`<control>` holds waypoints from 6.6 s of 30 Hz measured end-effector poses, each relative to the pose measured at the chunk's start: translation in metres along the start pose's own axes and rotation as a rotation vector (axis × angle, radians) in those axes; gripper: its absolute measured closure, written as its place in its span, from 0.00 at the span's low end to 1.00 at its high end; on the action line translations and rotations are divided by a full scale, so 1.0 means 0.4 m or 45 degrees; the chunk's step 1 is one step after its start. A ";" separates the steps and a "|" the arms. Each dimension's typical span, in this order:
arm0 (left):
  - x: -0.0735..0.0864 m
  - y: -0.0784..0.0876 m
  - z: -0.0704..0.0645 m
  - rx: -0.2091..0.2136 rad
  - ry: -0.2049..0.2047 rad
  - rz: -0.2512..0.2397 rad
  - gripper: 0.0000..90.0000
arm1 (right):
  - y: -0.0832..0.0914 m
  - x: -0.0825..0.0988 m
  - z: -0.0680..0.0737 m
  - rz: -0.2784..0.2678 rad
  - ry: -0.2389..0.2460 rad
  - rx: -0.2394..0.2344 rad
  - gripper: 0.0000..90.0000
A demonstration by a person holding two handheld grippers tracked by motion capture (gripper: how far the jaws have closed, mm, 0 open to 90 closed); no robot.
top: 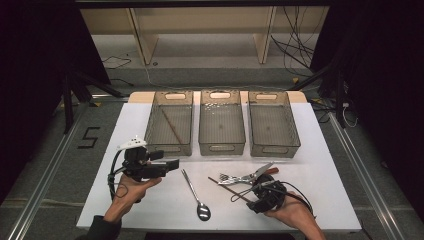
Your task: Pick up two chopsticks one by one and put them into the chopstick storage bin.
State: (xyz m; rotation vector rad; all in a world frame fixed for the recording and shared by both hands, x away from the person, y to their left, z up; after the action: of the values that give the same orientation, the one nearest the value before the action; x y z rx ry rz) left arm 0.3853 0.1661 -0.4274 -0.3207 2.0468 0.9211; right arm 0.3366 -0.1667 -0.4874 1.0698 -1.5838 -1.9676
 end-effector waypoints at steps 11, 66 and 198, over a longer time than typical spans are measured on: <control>0.042 -0.001 -0.018 0.000 -0.052 0.015 0.17 | -0.008 0.008 0.003 0.091 0.028 0.018 0.76; 0.036 -0.061 -0.112 0.115 0.074 0.073 0.17 | 0.075 -0.101 0.046 -0.361 0.096 -0.003 0.95; -0.343 -0.024 0.200 -0.010 0.336 -0.021 0.93 | 0.088 -0.034 0.011 -0.658 -0.072 -0.066 0.28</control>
State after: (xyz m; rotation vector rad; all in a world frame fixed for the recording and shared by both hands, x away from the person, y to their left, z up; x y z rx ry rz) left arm 0.5216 0.2021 -0.3540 -0.4843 2.2772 0.9166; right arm 0.3364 -0.1642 -0.4493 1.5312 -1.3669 -2.3634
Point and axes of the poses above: each handheld gripper's, and its own axes: y roughly backward along the jaws, x roughly out of its underside, z roughly to its left, the point moved 4 cm from there along -y, roughly forward along the jaws, and after that the axes turned 2 degrees about z, right-handed, at the moved point
